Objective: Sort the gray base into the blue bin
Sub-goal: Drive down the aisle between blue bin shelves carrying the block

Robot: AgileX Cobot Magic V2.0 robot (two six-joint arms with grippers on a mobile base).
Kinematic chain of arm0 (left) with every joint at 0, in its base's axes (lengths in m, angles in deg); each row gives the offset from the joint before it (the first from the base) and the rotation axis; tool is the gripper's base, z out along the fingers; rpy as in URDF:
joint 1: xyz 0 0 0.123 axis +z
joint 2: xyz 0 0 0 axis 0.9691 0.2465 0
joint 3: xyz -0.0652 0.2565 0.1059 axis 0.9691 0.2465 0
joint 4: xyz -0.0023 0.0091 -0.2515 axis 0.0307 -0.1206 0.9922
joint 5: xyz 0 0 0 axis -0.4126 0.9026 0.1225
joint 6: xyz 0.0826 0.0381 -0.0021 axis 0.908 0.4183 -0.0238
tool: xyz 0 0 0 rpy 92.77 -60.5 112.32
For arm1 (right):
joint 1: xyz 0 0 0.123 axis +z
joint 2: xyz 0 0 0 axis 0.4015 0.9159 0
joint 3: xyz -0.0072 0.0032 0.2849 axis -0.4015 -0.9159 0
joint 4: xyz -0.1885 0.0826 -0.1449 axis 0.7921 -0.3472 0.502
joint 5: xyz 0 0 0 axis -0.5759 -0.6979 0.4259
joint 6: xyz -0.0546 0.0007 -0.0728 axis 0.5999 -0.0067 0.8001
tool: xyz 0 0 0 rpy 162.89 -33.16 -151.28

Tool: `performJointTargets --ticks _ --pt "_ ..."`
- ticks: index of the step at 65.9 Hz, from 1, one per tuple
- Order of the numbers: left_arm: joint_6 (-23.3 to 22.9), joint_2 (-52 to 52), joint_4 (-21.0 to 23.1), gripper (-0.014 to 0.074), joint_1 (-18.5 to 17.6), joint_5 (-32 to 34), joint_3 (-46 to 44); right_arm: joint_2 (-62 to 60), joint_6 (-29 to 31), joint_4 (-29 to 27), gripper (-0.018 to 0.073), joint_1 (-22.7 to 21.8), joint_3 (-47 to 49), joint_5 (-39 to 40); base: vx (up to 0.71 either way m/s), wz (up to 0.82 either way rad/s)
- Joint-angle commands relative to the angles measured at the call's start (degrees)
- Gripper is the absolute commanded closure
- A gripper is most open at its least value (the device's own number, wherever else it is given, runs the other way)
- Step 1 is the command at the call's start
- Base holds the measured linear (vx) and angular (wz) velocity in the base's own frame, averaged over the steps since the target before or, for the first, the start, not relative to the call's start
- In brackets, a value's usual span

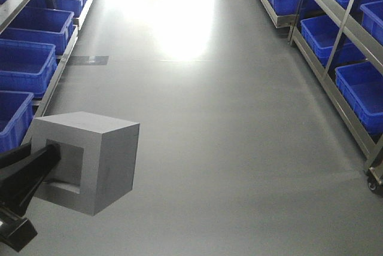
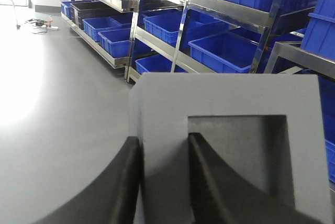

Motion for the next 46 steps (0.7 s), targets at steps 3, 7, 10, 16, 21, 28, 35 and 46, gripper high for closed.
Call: performJointTargets --ticks 3,7,10,16,21,28,35,46 --pt "-0.36 -0.33 0.25 0.0602 -0.18 5.95 -2.03 -0.67 0.37 0.32 0.0568 -0.23 -0.88 4.22 0.38 -0.11" --pt "-0.36 -0.33 0.25 0.0602 -0.18 5.95 -2.03 -0.67 0.37 0.32 0.0568 -0.23 -0.88 4.22 0.39 -0.10" --pt "-0.36 -0.33 0.25 0.0602 -0.18 5.95 -2.03 -0.67 0.37 0.32 0.0568 -0.23 -0.88 4.22 0.40 -0.09" --pt "-0.36 -0.33 0.25 0.0602 -0.18 5.95 -2.03 -0.67 0.37 0.32 0.0568 -0.23 -0.88 4.22 0.41 -0.07" --pt "-0.36 -0.33 0.25 0.0602 -0.18 5.95 -2.03 -0.67 0.37 0.32 0.0568 -0.23 -0.88 4.22 0.42 -0.03" --pt "-0.36 -0.33 0.25 0.0602 -0.18 5.95 -2.03 -0.67 0.37 0.32 0.0568 -0.23 -0.88 4.22 0.44 0.03" --pt "-0.36 -0.33 0.25 0.0602 -0.18 5.95 -2.03 -0.67 0.37 0.32 0.0568 -0.23 -0.88 4.22 0.45 0.05" --pt "-0.36 -0.33 0.25 0.0602 -0.18 5.95 -2.03 -0.67 0.37 0.32 0.0568 -0.23 -0.88 4.22 0.46 0.06"
